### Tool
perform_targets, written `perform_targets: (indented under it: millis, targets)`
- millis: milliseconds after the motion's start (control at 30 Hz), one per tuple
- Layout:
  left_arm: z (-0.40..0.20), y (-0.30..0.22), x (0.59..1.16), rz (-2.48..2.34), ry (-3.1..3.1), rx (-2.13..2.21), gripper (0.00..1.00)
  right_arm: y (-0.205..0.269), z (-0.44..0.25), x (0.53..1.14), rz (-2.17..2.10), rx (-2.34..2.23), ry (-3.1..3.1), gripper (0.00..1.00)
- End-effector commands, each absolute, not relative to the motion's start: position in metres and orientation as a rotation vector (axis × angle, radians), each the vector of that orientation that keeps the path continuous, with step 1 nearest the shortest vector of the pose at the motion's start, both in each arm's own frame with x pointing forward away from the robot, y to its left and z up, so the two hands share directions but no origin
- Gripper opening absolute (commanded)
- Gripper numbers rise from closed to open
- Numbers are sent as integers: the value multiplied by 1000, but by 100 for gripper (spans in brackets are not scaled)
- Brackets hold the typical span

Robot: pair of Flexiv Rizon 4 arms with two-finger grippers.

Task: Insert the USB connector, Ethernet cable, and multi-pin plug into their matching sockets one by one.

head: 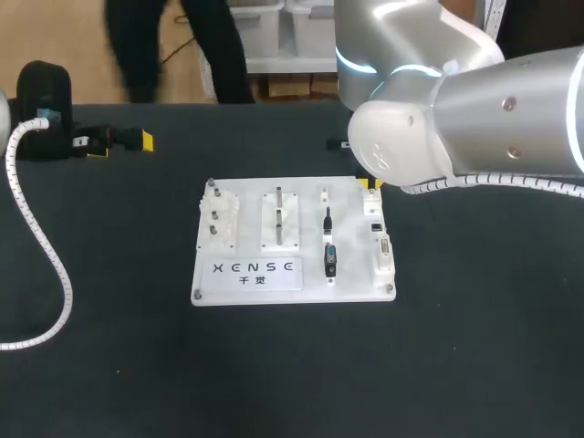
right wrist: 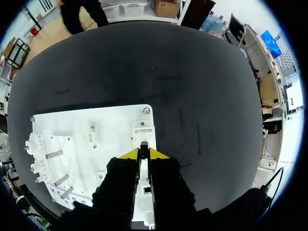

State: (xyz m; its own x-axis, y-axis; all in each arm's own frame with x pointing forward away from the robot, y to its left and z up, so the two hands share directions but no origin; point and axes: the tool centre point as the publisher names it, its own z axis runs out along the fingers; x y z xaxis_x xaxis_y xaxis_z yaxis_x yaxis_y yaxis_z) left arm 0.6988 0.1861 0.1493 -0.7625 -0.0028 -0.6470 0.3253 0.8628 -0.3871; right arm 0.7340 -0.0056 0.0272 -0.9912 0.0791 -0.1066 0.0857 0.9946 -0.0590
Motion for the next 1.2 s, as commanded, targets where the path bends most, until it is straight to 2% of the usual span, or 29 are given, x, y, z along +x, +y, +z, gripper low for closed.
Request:
perform_targets:
  millis: [33, 933, 967, 1000, 1033, 1200]
  targets:
    - [151, 185, 699, -636, 2374, 230, 100, -5, 22, 736, -98, 129, 3036, 0]
    - [151, 185, 699, -636, 2374, 230, 100, -15, -9, 727, -89, 88, 3114, 0]
    - [151, 185, 699, -636, 2374, 230, 100, -14, -6, 726, -84, 93, 3104, 29]
    - [151, 185, 699, -636, 2374, 230, 100, -13, -1, 726, -88, 90, 3090, 52]
    - [151, 185, 699, -636, 2374, 230, 100, -11, 3, 727, -85, 87, 3078, 100]
    - [151, 185, 699, -636, 2374, 230, 100, -2, 32, 729, -57, 85, 3013, 100]
